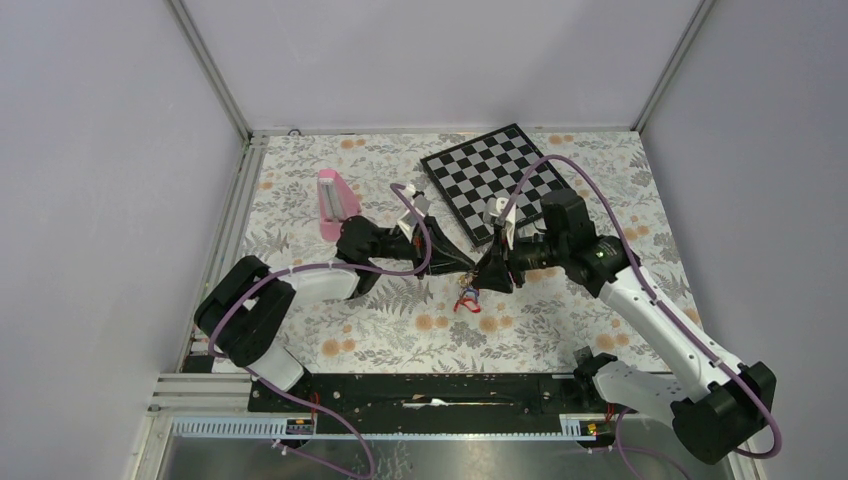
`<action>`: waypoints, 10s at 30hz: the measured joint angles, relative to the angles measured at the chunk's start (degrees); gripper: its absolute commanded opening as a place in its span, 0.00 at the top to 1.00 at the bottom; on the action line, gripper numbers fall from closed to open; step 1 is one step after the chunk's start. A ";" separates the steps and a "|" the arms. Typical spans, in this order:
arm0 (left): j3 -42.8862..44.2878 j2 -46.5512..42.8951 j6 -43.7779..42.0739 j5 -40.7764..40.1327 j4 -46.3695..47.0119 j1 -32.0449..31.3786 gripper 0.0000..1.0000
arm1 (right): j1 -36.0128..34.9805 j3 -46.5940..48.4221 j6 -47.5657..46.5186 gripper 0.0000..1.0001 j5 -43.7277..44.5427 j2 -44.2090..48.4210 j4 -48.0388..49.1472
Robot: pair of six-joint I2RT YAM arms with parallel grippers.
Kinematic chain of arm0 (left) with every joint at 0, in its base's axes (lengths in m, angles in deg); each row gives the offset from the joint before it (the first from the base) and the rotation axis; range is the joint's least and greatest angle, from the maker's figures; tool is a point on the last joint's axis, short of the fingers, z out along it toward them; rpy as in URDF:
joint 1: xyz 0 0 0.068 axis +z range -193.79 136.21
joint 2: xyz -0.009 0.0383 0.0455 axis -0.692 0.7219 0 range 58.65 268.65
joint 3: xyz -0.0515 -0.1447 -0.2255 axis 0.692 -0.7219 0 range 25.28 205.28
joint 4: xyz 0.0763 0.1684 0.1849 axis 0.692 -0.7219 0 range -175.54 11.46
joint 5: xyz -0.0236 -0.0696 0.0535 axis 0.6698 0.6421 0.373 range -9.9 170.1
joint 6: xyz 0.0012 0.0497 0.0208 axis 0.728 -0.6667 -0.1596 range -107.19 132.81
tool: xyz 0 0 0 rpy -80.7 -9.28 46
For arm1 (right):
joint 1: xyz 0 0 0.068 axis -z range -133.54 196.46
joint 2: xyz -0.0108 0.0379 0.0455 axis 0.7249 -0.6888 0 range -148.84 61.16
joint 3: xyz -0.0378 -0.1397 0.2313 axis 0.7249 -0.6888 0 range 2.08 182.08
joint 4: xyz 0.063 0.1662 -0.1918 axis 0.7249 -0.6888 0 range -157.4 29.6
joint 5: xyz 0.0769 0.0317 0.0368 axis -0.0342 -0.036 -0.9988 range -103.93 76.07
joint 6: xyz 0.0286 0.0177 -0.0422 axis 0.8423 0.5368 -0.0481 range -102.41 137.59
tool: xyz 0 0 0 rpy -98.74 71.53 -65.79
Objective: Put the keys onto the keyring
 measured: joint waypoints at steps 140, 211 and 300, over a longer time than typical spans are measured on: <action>4.55 2.62 -0.37 6.71 0.37 -1.29 1.00 | -0.37 6.88 -7.56 0.75 6.78 3.85 -14.27; 3.74 2.69 2.03 6.23 2.91 -1.33 1.00 | 0.33 5.62 -7.48 0.68 5.62 4.76 -11.37; 7.72 3.76 -12.46 6.58 -17.22 -3.39 1.00 | -1.95 9.01 -10.93 0.82 12.17 -3.10 -20.26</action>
